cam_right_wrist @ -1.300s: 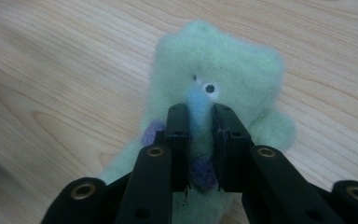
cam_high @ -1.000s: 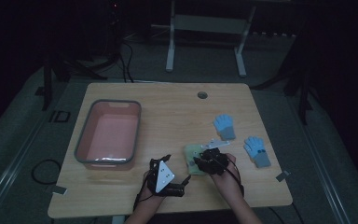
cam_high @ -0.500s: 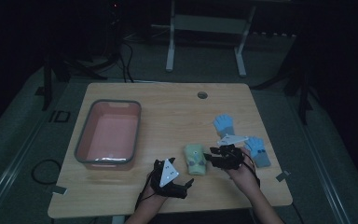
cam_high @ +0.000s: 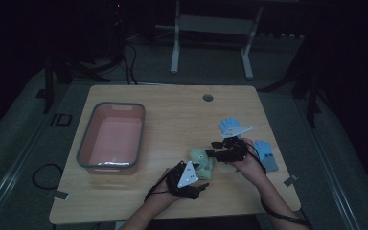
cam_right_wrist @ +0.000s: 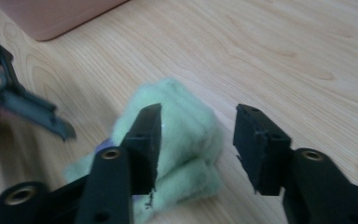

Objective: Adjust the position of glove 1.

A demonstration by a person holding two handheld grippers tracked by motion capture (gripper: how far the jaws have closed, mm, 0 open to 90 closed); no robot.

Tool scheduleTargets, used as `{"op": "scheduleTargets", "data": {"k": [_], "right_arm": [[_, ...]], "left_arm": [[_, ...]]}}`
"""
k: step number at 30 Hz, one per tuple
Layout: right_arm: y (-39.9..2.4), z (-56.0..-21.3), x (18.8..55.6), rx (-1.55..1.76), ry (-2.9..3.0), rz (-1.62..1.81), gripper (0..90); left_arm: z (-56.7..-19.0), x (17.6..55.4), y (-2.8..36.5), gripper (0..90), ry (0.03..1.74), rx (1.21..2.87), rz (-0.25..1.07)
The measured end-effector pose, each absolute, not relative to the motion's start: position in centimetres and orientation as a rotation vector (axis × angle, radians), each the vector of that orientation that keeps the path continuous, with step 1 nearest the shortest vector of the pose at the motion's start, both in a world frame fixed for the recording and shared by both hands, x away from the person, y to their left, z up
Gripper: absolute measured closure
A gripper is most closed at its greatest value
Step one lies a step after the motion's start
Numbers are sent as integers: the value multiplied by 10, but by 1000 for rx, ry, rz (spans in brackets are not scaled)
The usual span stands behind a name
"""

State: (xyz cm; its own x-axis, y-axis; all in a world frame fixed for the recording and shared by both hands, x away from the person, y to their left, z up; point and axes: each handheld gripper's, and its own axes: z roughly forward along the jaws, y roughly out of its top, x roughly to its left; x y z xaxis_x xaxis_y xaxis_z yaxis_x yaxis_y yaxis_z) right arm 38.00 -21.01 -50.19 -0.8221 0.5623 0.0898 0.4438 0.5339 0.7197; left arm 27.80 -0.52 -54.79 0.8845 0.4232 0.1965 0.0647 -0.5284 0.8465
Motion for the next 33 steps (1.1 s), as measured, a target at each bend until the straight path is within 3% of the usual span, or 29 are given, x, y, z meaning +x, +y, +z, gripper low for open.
{"op": "scheduleTargets", "data": {"k": [8,18,22,26,33], "right_arm": [[-199,-529,399,854,2701,1115,418],[-202,-548,409,942,2799,1157,403],[-200,-553,410,968,2829,1210,500],[-199,-548,406,960,2816,1205,632],[-197,-536,402,977,2782,1203,685]], "left_arm": [[-557,294,-17,363,276,2243,452],[-564,300,-23,426,241,2302,487],[-564,300,-23,467,244,2309,528],[-559,305,-20,668,283,2301,516],[-544,308,-17,728,261,2345,510]]}}
